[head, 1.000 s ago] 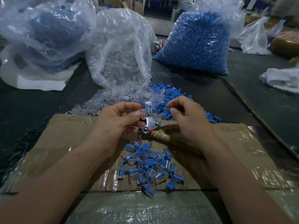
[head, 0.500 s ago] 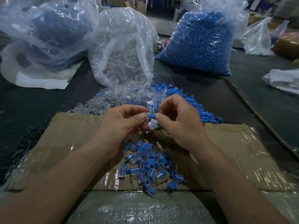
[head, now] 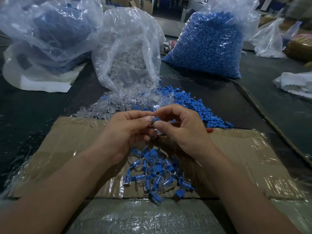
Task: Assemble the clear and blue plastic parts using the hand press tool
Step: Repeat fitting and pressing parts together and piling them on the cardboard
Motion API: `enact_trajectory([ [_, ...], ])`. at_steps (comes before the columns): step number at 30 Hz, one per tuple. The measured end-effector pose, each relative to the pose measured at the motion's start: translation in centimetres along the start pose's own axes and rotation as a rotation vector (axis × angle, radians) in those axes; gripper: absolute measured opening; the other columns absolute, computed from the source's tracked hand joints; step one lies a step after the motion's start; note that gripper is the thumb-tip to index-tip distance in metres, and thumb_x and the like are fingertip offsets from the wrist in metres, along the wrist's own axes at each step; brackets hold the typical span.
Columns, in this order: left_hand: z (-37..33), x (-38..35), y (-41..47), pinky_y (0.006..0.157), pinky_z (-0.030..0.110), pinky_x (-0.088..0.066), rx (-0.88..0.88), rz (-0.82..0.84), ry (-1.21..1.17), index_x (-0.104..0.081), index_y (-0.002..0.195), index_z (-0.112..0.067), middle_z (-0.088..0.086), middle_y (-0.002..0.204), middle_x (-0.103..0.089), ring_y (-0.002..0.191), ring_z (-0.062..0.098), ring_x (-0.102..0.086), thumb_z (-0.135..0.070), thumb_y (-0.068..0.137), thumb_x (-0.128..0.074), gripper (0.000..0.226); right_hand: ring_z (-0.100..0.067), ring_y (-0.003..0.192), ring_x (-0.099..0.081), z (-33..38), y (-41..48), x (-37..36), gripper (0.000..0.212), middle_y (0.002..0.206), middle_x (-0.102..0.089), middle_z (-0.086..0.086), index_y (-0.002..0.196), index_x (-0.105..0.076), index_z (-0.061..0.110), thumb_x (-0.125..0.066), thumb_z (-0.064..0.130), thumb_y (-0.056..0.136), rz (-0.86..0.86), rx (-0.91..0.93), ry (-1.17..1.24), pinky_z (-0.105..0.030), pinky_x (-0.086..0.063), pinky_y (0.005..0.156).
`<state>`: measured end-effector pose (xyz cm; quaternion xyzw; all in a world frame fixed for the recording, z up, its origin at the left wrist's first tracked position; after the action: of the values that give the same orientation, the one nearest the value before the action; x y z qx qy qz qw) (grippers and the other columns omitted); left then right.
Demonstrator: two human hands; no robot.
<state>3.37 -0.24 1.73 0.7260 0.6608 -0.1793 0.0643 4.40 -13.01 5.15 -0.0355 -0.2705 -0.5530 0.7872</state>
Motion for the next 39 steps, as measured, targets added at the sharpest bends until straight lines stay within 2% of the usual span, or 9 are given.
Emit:
enact_trajectory([
  [5,0.0,-0.1,-0.1,0.043,0.019,-0.048,0.04,0.019,-0.063,-0.062,0.081,-0.006,0.005,0.061,-0.066,0.05,0.012,-0.061,-0.008,0.062,-0.063,0.02,-0.015,0.079,-0.067,-0.1,-0.1,-0.1,0.023,0.084,-0.07,0.002,0.089,-0.068,0.028,-0.072,0.017,0.068,-0.004,0.003,0.186,-0.032,-0.055,0.077],
  [9,-0.1,-0.3,-0.3,0.039,0.018,-0.045,0.048,0.049,-0.007,-0.056,0.074,-0.009,0.004,0.054,-0.061,0.043,0.012,-0.056,-0.015,0.062,-0.065,0.016,-0.009,0.072,-0.069,-0.1,-0.3,-0.2,0.024,0.075,-0.071,0.007,0.084,-0.068,0.023,-0.072,0.02,0.061,0.019,-0.004,0.291,-0.019,-0.053,0.07],
  [14,-0.4,0.0,-0.3,0.038,0.016,-0.043,0.013,0.022,0.044,-0.06,0.07,-0.01,0.003,0.052,-0.059,0.039,0.01,-0.052,-0.018,0.057,-0.068,0.017,-0.008,0.071,-0.068,0.1,-0.3,-0.3,0.026,0.074,-0.071,0.007,0.083,-0.068,0.018,-0.073,0.018,0.057,0.004,-0.013,0.338,-0.016,-0.052,0.066],
  [18,-1.1,0.2,-0.4,0.042,0.017,-0.047,-0.099,0.003,0.056,-0.07,0.066,-0.015,0.003,0.057,-0.064,0.044,0.01,-0.057,-0.019,0.061,-0.065,0.009,-0.003,0.068,-0.067,0.0,-0.3,-0.2,0.025,0.069,-0.069,0.013,0.077,-0.067,0.028,-0.073,0.026,0.053,0.006,-0.025,0.241,-0.013,-0.051,0.064],
  [22,-1.3,0.1,-0.8,0.051,0.022,-0.053,-0.188,0.007,0.219,-0.074,0.074,-0.019,0.005,0.063,-0.068,0.054,0.014,-0.063,-0.019,0.06,-0.069,0.015,-0.002,0.071,-0.066,-0.1,-0.3,0.1,0.029,0.072,-0.069,0.013,0.079,-0.068,0.028,-0.074,0.032,0.051,0.016,-0.029,0.125,-0.012,-0.05,0.065],
  [25,-1.4,-0.2,-1.0,0.054,0.023,-0.054,-0.22,0.018,0.306,-0.073,0.076,-0.018,0.008,0.062,-0.068,0.054,0.016,-0.063,-0.016,0.058,-0.07,0.019,-0.001,0.069,-0.065,-0.1,-0.4,0.0,0.025,0.071,-0.068,0.016,0.073,-0.064,0.031,-0.075,0.033,0.051,0.038,-0.008,0.091,-0.011,-0.049,0.063],
  [29,-1.3,0.0,-0.9,0.052,0.025,-0.054,-0.199,-0.012,0.314,-0.073,0.07,-0.014,0.012,0.063,-0.068,0.054,0.019,-0.062,-0.019,0.055,-0.07,0.016,-0.003,0.067,-0.062,-0.2,-0.3,0.2,0.03,0.071,-0.064,0.007,0.074,-0.058,0.027,-0.082,0.023,0.056,0.015,0.015,0.026,-0.017,-0.052,0.064],
  [34,-0.9,0.3,-0.5,0.049,0.021,-0.053,-0.119,-0.023,0.21,-0.073,0.063,-0.017,0.007,0.058,-0.067,0.05,0.014,-0.062,-0.014,0.056,-0.068,0.009,-0.001,0.078,-0.065,0.4,-0.4,0.1,0.033,0.081,-0.065,0.014,0.085,-0.061,0.032,-0.076,0.007,0.069,0.027,0.124,-0.004,-0.015,-0.051,0.074],
  [39,-0.8,0.4,-0.5,0.046,0.02,-0.052,-0.078,-0.012,0.178,-0.071,0.061,-0.014,0.008,0.058,-0.066,0.048,0.015,-0.062,-0.012,0.054,-0.07,0.007,-0.001,0.078,-0.064,0.4,-0.4,0.1,0.033,0.08,-0.064,0.016,0.082,-0.062,0.033,-0.074,0.005,0.07,-0.001,0.15,-0.037,-0.015,-0.051,0.074],
])
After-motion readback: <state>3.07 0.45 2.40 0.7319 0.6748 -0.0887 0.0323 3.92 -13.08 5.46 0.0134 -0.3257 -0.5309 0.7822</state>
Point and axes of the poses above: each hand's wrist, its own y-axis towards the middle knuckle, its own x-axis out of the back of the hand, z = x × y, the point moved 5 cm from there along y, towards the middle knuckle
